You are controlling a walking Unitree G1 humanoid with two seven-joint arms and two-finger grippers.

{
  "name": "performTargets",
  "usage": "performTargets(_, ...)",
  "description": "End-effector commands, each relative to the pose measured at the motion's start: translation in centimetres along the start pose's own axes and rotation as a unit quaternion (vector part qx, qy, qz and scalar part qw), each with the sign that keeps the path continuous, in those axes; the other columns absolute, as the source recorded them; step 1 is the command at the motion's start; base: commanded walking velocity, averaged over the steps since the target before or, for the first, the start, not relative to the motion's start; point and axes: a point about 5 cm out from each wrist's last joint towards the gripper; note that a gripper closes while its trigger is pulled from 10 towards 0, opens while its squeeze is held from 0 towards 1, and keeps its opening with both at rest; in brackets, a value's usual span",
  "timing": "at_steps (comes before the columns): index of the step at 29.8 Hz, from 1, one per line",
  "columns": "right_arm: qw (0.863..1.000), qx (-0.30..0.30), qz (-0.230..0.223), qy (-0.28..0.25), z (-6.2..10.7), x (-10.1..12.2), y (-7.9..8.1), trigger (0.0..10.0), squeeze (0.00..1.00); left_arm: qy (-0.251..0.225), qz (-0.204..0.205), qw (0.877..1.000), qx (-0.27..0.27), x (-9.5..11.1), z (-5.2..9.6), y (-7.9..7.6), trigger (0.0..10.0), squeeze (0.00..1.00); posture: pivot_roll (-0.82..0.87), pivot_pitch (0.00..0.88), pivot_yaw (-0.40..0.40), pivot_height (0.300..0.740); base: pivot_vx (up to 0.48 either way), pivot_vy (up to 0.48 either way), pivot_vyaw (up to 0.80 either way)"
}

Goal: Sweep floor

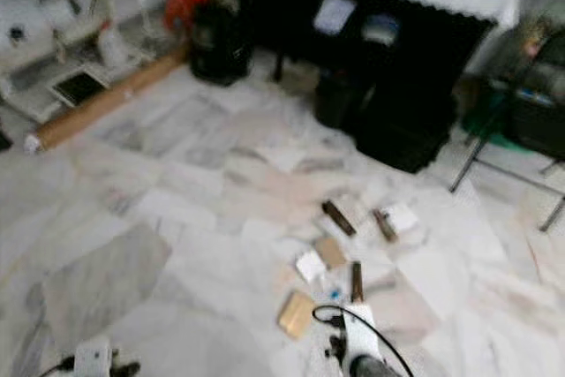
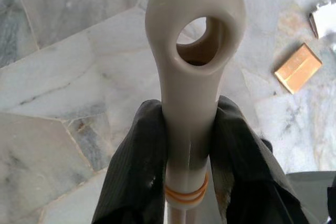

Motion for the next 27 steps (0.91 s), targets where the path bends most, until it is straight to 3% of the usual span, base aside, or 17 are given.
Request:
performTargets(1, 1.0, -0.001, -0.018, 0.016, 0.26, -1.12, -0.04, 10.0, 0.0, 0.006, -0.001, 1.0, -0.003, -0.2, 0.0, -0.17, 10.0, 0.0, 0.0, 0.094, -0.053, 0.74, 0.0, 0.0, -0.76)
performTargets(27, 1.0, -0.009, -0.016, 0.017, 0.3, -1.23, -0.12, 10.0, 0.0, 0.008, 0.002, 1.0, -0.002, -0.38, 0.06, -0.11, 10.0, 0.0, 0.0, 0.076, -0.051, 0.74, 0.0, 0.0, -0.75)
Point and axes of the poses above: a point about 5 cm out from each wrist's last joint towards the gripper, its own z axis pointing back from the gripper into the wrist, its own x axis along the axis of the wrist's last joint, y = z × x, and after that the axes turned 14 degrees about z, right-handed
